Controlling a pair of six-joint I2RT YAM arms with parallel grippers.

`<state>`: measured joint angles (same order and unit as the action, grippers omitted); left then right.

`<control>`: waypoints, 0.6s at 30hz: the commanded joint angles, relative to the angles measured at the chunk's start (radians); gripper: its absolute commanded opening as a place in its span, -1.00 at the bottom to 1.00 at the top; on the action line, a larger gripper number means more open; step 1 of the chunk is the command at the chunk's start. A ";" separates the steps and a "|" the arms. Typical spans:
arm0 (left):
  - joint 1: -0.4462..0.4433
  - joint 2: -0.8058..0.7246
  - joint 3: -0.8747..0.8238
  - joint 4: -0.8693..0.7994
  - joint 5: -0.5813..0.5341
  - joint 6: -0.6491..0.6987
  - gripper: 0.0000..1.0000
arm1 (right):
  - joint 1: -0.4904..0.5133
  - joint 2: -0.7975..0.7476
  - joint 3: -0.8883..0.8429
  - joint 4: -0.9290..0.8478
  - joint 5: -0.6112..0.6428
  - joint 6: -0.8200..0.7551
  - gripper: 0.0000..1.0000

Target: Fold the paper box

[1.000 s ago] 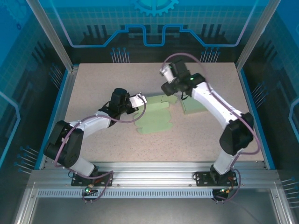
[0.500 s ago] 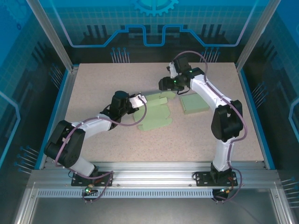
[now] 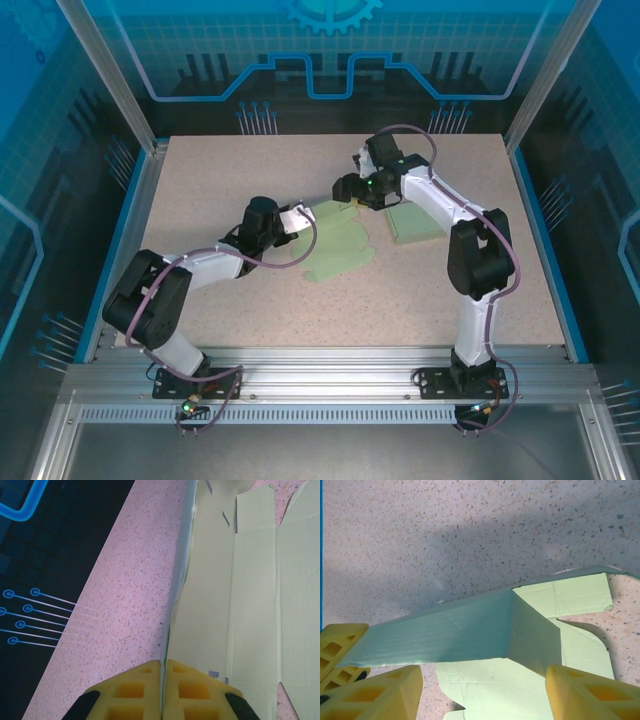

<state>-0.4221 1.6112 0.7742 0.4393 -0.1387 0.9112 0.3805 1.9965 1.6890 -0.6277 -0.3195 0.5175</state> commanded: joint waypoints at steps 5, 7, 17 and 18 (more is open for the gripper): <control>-0.003 0.022 0.015 0.009 -0.002 -0.018 -0.90 | 0.005 0.056 0.029 0.081 -0.104 0.060 0.29; -0.004 0.024 0.011 0.009 0.001 -0.014 -0.90 | 0.004 0.080 0.058 0.079 -0.120 0.066 0.28; -0.003 0.035 0.012 0.011 0.001 -0.002 -0.67 | -0.003 0.141 0.119 0.071 -0.122 0.082 -0.26; -0.003 0.034 0.016 0.004 0.005 -0.005 -0.55 | -0.005 0.140 0.115 0.075 -0.124 0.085 -0.28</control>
<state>-0.4221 1.6318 0.7742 0.4423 -0.1452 0.9081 0.3794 2.1208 1.7832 -0.5629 -0.4252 0.5968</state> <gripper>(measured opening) 0.208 0.369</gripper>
